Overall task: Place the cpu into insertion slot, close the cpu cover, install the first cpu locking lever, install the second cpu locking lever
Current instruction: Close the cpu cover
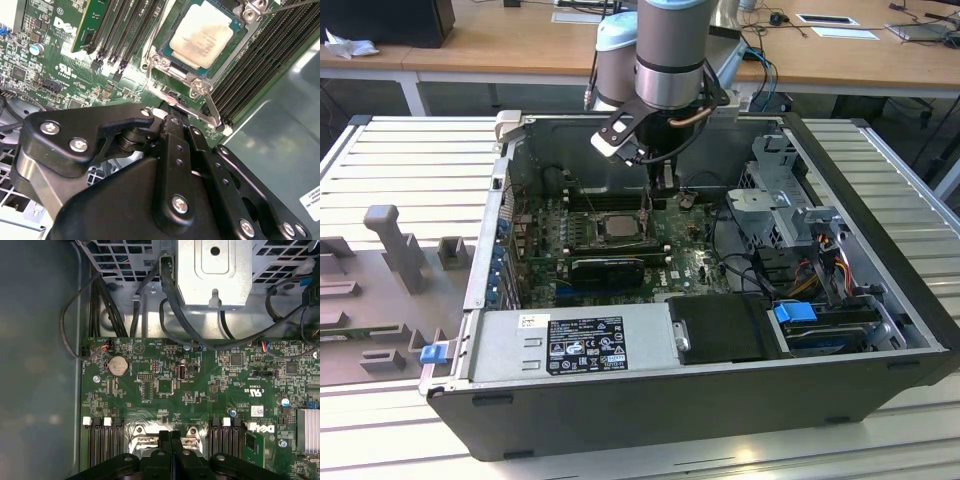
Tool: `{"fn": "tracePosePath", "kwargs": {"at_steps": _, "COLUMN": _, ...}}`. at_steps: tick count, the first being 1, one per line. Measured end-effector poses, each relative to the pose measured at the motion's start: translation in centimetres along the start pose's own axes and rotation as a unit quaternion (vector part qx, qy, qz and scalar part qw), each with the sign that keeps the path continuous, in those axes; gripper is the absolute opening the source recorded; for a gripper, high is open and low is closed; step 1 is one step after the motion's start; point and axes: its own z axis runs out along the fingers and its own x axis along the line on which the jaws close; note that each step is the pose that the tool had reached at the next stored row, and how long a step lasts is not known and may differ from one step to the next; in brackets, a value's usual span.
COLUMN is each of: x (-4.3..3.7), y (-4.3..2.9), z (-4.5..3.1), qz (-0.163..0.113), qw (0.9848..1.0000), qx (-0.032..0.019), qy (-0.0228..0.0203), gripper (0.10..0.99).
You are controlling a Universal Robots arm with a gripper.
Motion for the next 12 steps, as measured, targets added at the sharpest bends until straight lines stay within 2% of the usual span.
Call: {"fn": "tracePosePath", "kwargs": {"at_steps": 12, "x": 0.00, "y": -0.46, "z": -0.02, "qz": 0.000, "qw": 1.0000, "qx": 0.0000, "qy": 0.0000, "gripper": 0.106}}
